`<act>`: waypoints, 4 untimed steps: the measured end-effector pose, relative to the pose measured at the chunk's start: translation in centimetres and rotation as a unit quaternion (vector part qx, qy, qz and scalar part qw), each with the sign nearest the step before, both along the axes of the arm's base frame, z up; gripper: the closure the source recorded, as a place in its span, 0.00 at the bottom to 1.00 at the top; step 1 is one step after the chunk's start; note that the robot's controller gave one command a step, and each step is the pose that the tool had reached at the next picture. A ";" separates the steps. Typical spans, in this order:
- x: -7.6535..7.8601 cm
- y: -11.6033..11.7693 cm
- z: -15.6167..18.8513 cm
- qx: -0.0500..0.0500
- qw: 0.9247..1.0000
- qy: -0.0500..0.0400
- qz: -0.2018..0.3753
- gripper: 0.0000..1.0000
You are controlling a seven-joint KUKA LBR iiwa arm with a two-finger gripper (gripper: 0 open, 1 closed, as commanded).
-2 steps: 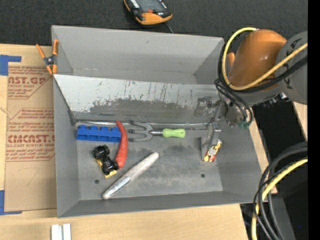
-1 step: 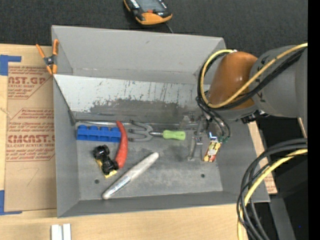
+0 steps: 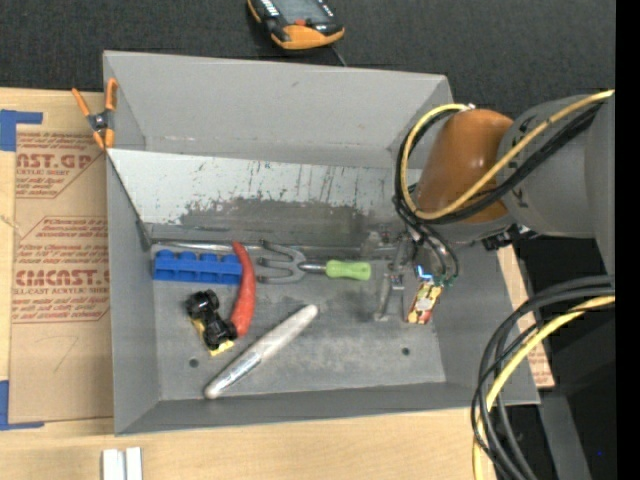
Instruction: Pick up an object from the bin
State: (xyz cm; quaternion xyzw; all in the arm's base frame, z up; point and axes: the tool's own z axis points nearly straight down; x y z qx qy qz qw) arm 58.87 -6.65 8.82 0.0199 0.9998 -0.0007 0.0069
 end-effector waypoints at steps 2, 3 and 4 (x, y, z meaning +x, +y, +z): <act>-1.2 -0.5 -1.7 0.003 0.991 -0.001 -0.130 0.00; -1.2 0.4 -0.9 0.002 1.000 0.001 -0.016 0.00; -3.1 2.2 -1.8 0.004 0.973 -0.001 -0.229 1.00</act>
Offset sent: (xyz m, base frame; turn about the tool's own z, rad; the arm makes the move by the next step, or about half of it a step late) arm -0.0125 -0.0067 -0.0170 0.2849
